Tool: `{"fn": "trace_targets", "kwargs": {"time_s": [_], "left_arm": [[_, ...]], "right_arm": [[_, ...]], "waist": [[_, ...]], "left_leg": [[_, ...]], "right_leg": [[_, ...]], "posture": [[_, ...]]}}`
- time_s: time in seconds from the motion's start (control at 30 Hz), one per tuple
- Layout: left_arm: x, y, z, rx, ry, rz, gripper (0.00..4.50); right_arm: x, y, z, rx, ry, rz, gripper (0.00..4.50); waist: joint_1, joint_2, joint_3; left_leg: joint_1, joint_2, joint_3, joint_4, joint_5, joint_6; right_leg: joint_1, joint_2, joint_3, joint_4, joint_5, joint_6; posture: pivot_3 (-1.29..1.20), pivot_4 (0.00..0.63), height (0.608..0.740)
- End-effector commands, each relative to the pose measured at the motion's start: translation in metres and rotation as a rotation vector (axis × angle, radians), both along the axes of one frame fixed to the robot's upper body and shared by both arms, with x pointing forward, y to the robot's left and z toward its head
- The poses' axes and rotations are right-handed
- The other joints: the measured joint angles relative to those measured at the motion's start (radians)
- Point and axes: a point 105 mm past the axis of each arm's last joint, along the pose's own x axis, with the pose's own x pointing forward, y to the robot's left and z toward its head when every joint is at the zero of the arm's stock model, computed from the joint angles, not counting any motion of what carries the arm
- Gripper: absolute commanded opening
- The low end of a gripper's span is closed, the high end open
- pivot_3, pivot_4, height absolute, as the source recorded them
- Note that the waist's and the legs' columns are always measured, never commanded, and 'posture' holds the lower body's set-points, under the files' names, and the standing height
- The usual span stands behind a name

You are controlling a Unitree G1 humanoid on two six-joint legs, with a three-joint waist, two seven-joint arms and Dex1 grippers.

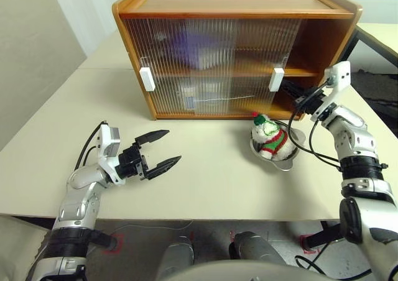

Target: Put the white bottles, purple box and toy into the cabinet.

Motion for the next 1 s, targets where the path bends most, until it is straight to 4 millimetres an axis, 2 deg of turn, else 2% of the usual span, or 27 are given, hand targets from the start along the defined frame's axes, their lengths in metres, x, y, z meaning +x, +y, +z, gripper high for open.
{"fn": "trace_targets", "kwargs": {"time_s": [0.03,0.37,0.67,0.8,0.93,1.0], "left_arm": [[-0.002,-0.001,-0.002,0.007,0.001,0.005,4.5],[-0.005,0.003,0.001,0.014,0.001,0.016,4.5],[-0.006,0.004,0.002,0.022,0.004,0.024,4.5],[-0.006,0.004,0.002,0.022,0.005,0.022,4.5],[-0.005,0.003,0.002,0.016,0.007,0.023,4.5],[-0.005,0.002,0.001,0.012,0.01,0.022,4.5]], "right_arm": [[0.002,0.018,0.002,0.012,-0.004,0.061,0.02],[-0.001,0.064,0.009,0.035,-0.018,0.225,0.02],[-0.015,0.108,0.018,0.044,-0.045,0.362,0.02],[-0.016,0.103,0.015,0.029,-0.033,0.346,0.02],[-0.015,0.073,0.006,-0.016,0.006,0.281,0.02],[-0.017,0.06,0.004,-0.019,0.027,0.273,0.62]], "waist": [[0.001,0.0,0.0],[0.012,0.0,0.0],[0.006,0.001,0.0],[0.003,0.001,0.0],[0.025,0.0,0.0],[0.036,0.0,0.0]], "left_leg": [[0.0,0.0,0.0,0.0,0.0,0.0],[0.0,0.001,-0.001,-0.001,0.0,0.0],[0.0,0.004,0.0,-0.001,0.0,0.0],[0.003,0.012,0.002,-0.001,-0.001,-0.002],[0.004,0.014,-0.001,-0.001,-0.001,-0.002],[0.004,0.012,-0.002,-0.001,-0.001,-0.002]], "right_leg": [[0.0,0.0,0.0,0.0,0.0,0.0],[0.0,0.001,-0.001,0.0,0.0,-0.003],[-0.002,0.005,-0.003,0.001,0.001,-0.006],[-0.001,0.014,-0.003,0.001,0.003,-0.01],[0.0,0.016,-0.002,0.001,0.004,-0.012],[0.0,0.013,-0.001,0.001,0.003,-0.013]], "posture": [[-0.1,0.0,0.74],[-0.08,0.0,0.74],[-0.08,0.0,0.74],[-0.08,0.0,0.74],[-0.08,0.0,0.74],[-0.09,0.0,0.74]]}}
